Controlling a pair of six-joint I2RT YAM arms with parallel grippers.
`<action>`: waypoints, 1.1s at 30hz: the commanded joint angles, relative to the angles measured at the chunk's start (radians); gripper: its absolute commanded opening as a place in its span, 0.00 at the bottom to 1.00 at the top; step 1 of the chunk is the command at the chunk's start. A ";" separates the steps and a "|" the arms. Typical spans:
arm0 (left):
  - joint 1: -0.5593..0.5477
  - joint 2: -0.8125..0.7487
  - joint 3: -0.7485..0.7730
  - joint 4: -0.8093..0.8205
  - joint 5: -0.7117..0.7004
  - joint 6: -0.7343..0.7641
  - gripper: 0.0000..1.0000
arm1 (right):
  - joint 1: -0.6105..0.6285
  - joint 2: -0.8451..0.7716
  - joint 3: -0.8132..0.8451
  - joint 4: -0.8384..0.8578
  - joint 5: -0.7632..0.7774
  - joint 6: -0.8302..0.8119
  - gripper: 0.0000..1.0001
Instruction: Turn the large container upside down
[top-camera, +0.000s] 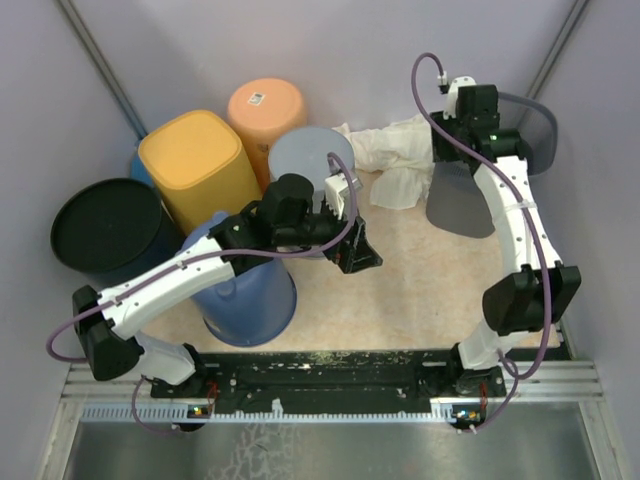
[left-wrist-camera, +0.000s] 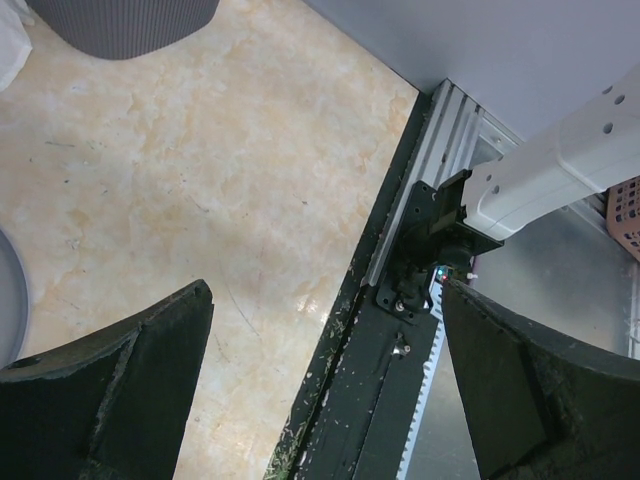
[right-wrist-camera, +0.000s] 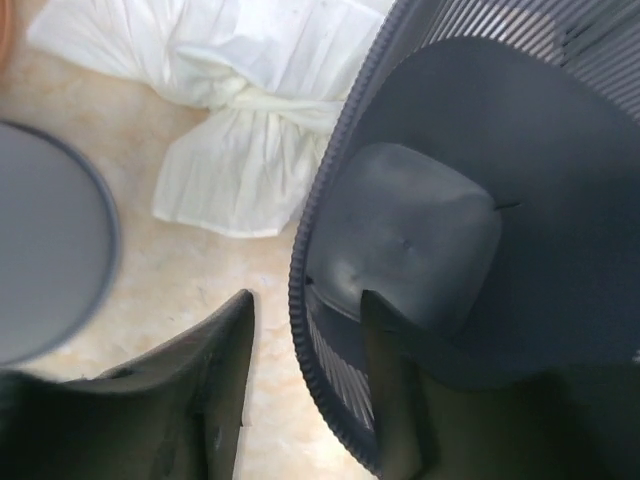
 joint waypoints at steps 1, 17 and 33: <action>-0.005 -0.032 -0.023 0.037 0.001 -0.004 1.00 | -0.007 -0.035 0.043 -0.011 -0.044 -0.019 0.25; -0.001 0.117 0.121 -0.029 0.088 0.031 1.00 | -0.007 -0.592 -0.384 -0.167 -0.167 0.090 0.00; 0.016 0.082 0.065 0.071 0.109 -0.075 1.00 | -0.008 -0.728 -0.411 -0.117 -0.181 0.175 0.51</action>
